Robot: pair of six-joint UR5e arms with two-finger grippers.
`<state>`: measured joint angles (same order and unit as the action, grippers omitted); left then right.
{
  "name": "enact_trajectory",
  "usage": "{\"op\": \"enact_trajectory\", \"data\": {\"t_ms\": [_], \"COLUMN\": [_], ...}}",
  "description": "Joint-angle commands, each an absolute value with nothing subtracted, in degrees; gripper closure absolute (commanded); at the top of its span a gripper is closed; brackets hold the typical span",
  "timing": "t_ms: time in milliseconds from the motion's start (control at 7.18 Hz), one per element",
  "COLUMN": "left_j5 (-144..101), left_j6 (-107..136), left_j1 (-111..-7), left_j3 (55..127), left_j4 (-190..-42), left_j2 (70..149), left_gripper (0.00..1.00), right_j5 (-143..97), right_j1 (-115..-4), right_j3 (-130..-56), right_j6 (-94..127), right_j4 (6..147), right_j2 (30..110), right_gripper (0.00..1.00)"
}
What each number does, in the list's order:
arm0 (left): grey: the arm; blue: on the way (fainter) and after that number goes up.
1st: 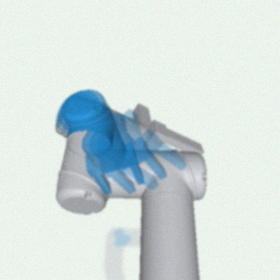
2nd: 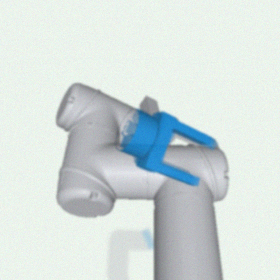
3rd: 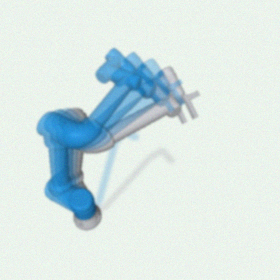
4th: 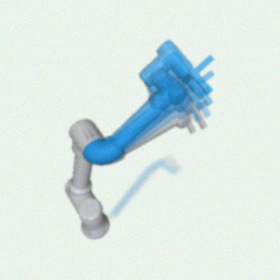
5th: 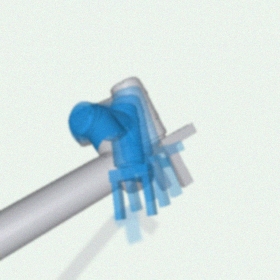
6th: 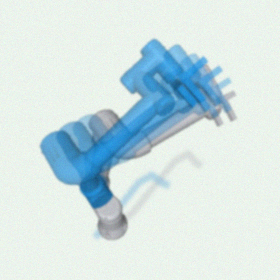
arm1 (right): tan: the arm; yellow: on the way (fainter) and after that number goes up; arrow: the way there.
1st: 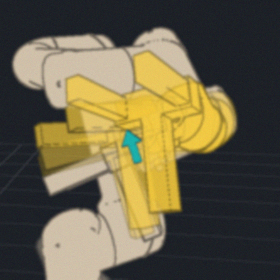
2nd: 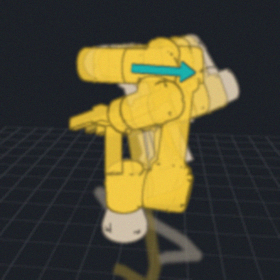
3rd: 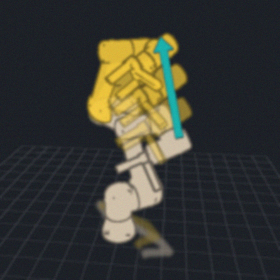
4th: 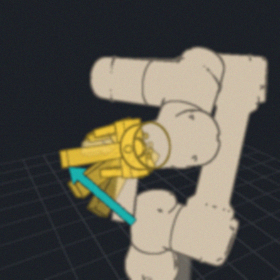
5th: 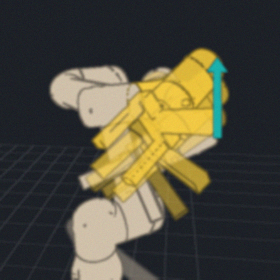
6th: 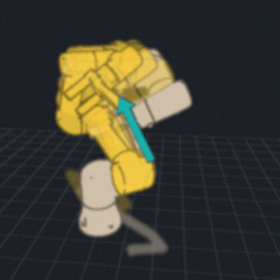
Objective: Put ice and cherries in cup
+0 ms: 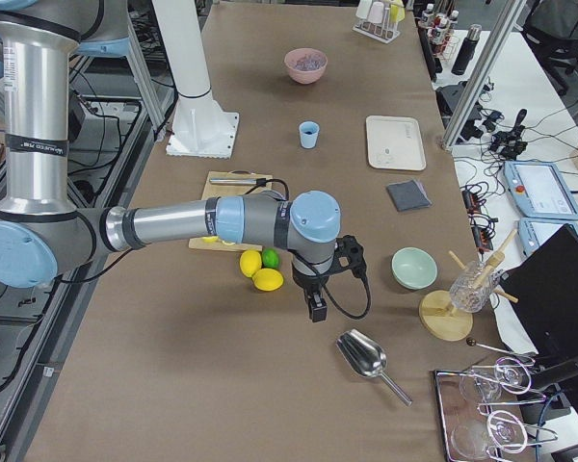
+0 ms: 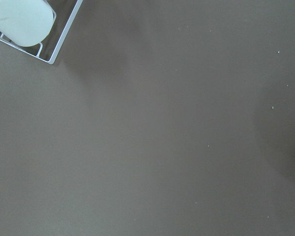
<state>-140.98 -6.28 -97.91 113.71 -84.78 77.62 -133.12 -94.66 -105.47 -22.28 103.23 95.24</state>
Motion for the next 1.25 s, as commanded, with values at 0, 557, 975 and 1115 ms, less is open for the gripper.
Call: {"op": "enact_trajectory", "data": {"t_ms": [0, 557, 975, 1115], "left_j5": [-141.3, -141.2, -141.1, -140.2], "left_j6": [-6.4, -6.4, -6.4, -6.4], "left_j1": [-100.5, -100.5, -100.0, -99.8], "left_j3": [114.0, 113.7, 115.0, 115.0], "left_j4": [-84.8, -84.8, -84.9, -85.0], "left_j2": [74.5, 72.7, 72.1, 72.2], "left_gripper": [0.03, 0.03, 0.03, 0.03], "right_j5": [-132.7, -132.2, -132.2, -131.4], "right_j1": [-94.8, -94.8, -94.8, -94.8], "right_j3": [-105.5, -105.6, -105.2, -104.7], "right_j6": [-22.1, -22.1, -22.2, -21.8], "right_j4": [103.4, 103.3, 102.9, 102.9], "right_j2": [95.4, 95.4, 96.5, 96.6], "right_gripper": [0.00, 0.00, 0.00, 0.00]}}
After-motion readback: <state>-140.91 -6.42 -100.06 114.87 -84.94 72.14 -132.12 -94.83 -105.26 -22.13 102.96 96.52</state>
